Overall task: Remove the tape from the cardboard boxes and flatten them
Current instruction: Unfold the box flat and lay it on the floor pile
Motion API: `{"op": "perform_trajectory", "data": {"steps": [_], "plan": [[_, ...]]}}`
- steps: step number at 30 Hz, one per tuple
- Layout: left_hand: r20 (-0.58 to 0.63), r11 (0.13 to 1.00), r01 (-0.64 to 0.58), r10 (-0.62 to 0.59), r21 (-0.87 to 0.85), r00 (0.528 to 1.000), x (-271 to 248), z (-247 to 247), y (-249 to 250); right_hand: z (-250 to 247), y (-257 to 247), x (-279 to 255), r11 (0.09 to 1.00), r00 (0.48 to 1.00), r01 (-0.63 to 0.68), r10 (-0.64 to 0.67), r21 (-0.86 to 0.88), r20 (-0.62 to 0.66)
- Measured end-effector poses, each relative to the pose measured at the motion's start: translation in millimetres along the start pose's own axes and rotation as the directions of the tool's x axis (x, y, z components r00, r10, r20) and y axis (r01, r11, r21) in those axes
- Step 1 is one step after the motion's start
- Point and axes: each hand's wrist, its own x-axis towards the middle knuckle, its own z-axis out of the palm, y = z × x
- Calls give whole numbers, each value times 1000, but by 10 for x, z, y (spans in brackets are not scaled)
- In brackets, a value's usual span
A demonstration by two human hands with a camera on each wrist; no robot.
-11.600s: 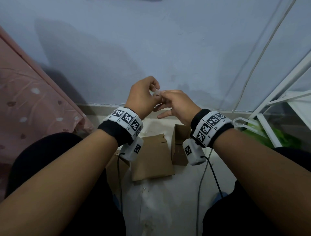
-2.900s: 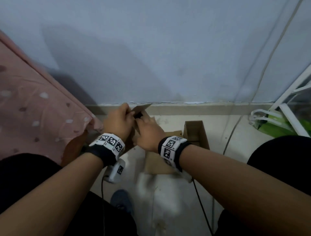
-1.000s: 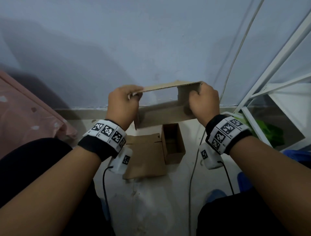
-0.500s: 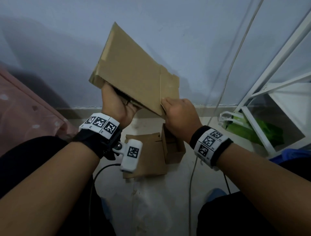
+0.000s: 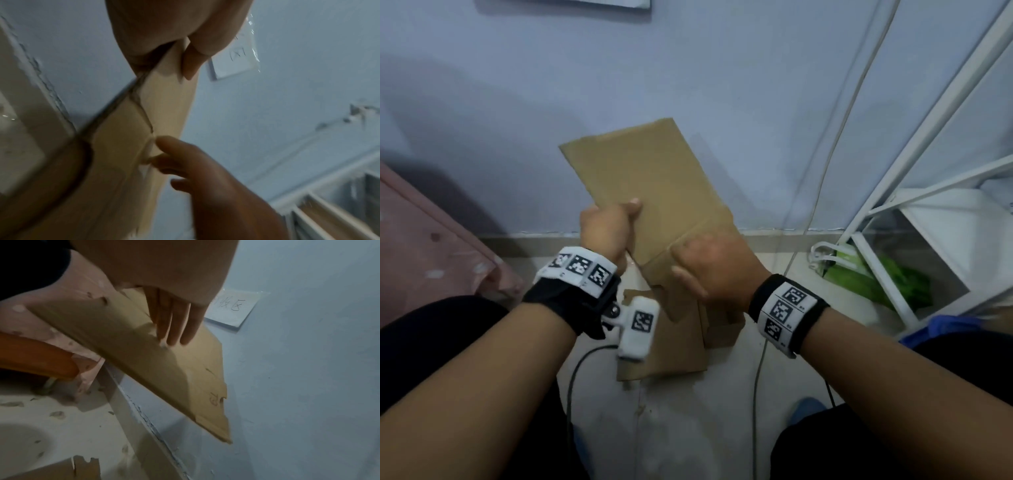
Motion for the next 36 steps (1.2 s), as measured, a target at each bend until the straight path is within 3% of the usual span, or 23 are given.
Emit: {"op": "perform_trajectory", "data": {"steps": [2, 3, 5, 7, 8, 9, 10, 11, 12, 15, 16, 20, 23, 27, 31, 33, 36], "plan": [[97, 997, 55, -61, 58, 993, 184, -49, 73, -75, 89, 66, 981, 977, -152, 167, 123, -131], [170, 993, 67, -83, 97, 982, 245, -71, 98, -70, 167, 91, 944, 936, -281, 309, 171, -168], [256, 981, 59, -106, 185, 961, 331, -94, 74, -44, 306, 79, 790, 793, -572, 601, 220, -96], [284, 976, 43, -104, 212, 953, 354, -118, -26, 11, 433, 12, 483, 577, -777, 802, 403, 151], [279, 976, 50, -110, 214, 954, 406, -149, -116, 41, 456, -19, 248, 490, -795, 800, 553, 346], [270, 975, 59, -117, 215, 956, 436, -179, -204, 111, 492, -54, 19, 450, -764, 733, 645, 511], [219, 971, 73, -124, 229, 968, 521, -236, -311, 160, 478, -84, -96, 456, -731, 668, 676, 588], [153, 961, 77, -121, 266, 981, 591, -294, -395, 206, 446, -74, -101, 476, -731, 633, 675, 611], [76, 933, 89, -123, 349, 990, 684, -352, -487, 257, 384, -52, -40, 499, -753, 618, 657, 608], [-84, 776, 130, -100, 617, 991, 858, -553, -832, 488, 148, 35, 231, 562, -803, 600, 550, 569], [-110, 742, 138, -87, 656, 990, 896, -603, -982, 601, 59, 56, 274, 564, -813, 588, 514, 580], [-174, 764, 226, -151, 605, 973, 1020, -747, -1557, 1168, -184, 58, 268, 456, -888, 623, 374, 636], [-161, 670, 230, -165, 706, 973, 1098, -848, -1922, 1592, -267, 4, 387, 460, -885, 640, 259, 615], [-204, 607, 251, -146, 754, 968, 1232, -947, -2338, 2107, -373, -146, 482, 470, -856, 573, 188, 671], [-251, 578, 291, -151, 762, 956, 1325, -1009, -2667, 2459, -493, -222, 455, 434, -874, 577, 169, 692], [-171, 601, 257, -198, 757, 965, 1359, -983, -2833, 2602, -494, -259, 402, 383, -906, 638, 135, 669], [-28, 607, 179, -250, 774, 968, 1382, -904, -3031, 2804, -392, -349, 287, 265, -955, 695, 81, 669]]}}
